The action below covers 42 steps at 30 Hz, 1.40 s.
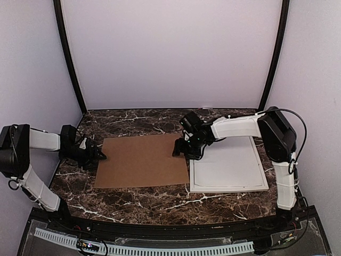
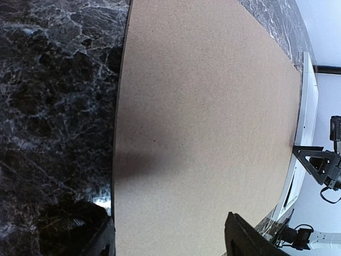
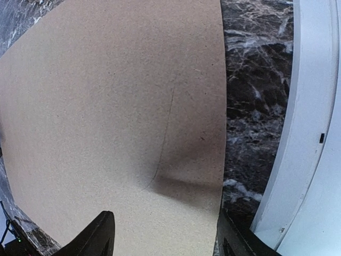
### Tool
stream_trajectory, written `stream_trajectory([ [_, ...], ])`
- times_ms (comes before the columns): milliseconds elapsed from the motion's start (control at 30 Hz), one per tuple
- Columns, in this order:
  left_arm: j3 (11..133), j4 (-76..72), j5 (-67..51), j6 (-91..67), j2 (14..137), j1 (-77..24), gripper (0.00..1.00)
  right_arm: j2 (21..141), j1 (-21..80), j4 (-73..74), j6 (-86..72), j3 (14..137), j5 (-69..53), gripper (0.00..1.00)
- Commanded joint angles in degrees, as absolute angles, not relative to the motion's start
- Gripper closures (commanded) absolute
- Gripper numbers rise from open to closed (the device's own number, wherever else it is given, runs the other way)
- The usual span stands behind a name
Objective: Put the photo into the frame
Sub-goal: Pick up the backboard from the center of the board.
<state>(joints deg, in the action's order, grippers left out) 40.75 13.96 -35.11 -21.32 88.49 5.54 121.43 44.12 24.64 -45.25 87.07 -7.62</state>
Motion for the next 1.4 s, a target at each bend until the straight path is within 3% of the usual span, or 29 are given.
stream_trajectory([
  [0, 40.3, 16.6, -33.2, -21.7, 88.1, 4.6, 0.26, 123.5, 43.8, 30.3, -43.4, 89.3, -4.5, 0.33],
  [533, 42.0, 18.1, -31.1, -20.5, 91.7, 1.2, 0.22, 126.6, 44.4, 27.3, -42.3, 90.0, -11.3, 0.36],
  [1367, 45.6, 11.6, -48.5, -27.0, 83.3, 0.4, 0.33, 127.2, 43.8, 20.5, -43.7, 87.3, -18.3, 0.41],
])
